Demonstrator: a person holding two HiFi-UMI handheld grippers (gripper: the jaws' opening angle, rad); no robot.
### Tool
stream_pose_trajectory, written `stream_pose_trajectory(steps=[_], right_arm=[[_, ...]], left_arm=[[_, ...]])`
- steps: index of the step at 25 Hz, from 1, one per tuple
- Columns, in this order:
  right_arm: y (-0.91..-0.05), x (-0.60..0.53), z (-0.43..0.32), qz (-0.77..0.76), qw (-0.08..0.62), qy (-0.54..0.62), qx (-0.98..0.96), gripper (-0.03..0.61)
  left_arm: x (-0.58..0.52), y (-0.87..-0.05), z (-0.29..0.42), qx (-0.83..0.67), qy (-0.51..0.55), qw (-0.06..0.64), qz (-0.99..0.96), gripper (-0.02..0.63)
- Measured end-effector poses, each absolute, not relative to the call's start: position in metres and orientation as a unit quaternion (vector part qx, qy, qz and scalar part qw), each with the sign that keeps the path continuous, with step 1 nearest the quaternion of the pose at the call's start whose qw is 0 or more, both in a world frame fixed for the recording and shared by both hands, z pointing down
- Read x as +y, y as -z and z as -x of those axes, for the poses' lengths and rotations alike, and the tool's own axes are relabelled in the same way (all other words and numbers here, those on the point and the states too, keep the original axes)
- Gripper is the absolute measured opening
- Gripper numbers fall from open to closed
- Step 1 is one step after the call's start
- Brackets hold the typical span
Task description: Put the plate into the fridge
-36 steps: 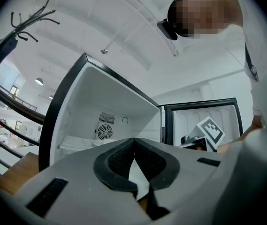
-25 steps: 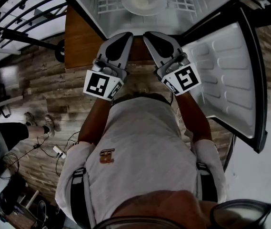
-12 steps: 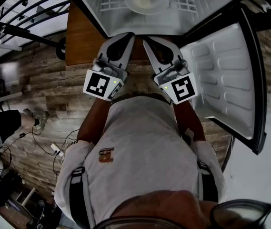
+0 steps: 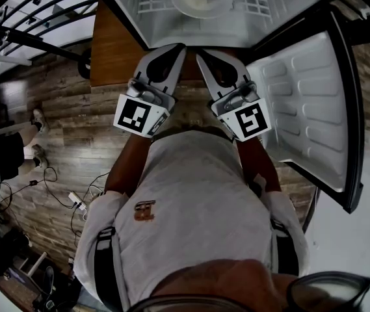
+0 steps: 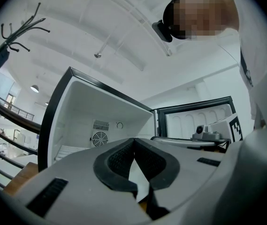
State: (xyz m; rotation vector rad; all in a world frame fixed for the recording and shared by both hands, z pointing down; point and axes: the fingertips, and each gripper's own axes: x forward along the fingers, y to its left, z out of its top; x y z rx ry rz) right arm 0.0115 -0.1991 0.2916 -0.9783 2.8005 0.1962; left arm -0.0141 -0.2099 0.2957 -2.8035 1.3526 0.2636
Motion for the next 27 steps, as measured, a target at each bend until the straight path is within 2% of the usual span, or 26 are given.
stream_pose_trajectory(steps=[27], right_arm=[[-0.3009,-0.2050,-0.0196,0.323,0.062,-0.059,0.942,0.032]], left_arm=[[-0.2137,-0.2945,0.0115,0.446,-0.086,0.009,0.891,0.018]])
